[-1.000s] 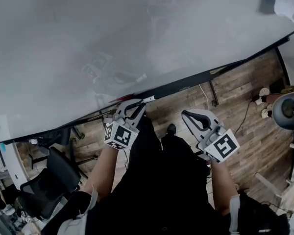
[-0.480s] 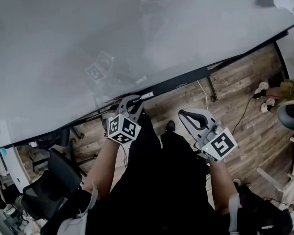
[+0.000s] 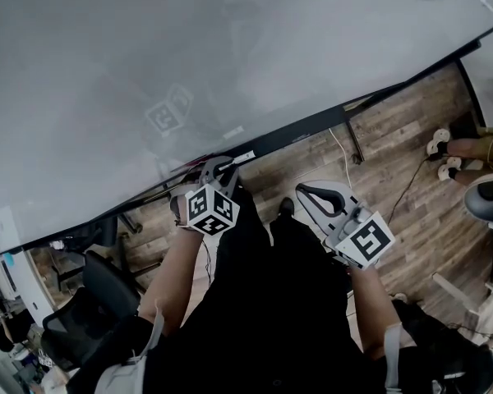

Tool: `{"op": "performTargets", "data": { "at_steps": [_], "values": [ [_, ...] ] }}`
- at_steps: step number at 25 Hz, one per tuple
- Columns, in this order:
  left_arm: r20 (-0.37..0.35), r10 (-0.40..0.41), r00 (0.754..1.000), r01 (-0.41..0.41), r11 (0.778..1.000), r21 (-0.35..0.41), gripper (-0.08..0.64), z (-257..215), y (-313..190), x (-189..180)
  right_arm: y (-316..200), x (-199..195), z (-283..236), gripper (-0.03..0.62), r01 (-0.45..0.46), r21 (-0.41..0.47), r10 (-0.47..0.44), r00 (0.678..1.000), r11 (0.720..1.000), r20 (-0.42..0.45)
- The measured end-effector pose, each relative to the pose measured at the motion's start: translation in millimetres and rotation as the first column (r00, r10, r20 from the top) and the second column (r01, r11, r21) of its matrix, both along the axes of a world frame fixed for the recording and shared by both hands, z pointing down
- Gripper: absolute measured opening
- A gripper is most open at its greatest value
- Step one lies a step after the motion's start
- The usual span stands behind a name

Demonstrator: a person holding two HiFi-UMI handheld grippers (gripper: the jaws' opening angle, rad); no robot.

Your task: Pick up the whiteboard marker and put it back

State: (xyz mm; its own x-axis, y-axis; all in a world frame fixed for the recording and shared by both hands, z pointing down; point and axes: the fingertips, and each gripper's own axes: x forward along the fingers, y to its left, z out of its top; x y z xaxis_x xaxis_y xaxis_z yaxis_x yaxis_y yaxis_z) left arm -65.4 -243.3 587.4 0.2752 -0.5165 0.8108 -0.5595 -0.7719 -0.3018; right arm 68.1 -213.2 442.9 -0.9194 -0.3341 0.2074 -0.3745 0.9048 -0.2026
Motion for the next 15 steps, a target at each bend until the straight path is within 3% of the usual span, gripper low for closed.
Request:
{"op": "performTargets", "data": {
  "at_steps": [15],
  "values": [
    [0.059, 0.004, 0.998, 0.0, 0.998, -0.065, 0.069, 14, 5, -5, 11, 9, 11, 0.02, -0.024, -0.005, 0.024, 0.999, 1.0, -0.035]
  ]
}}
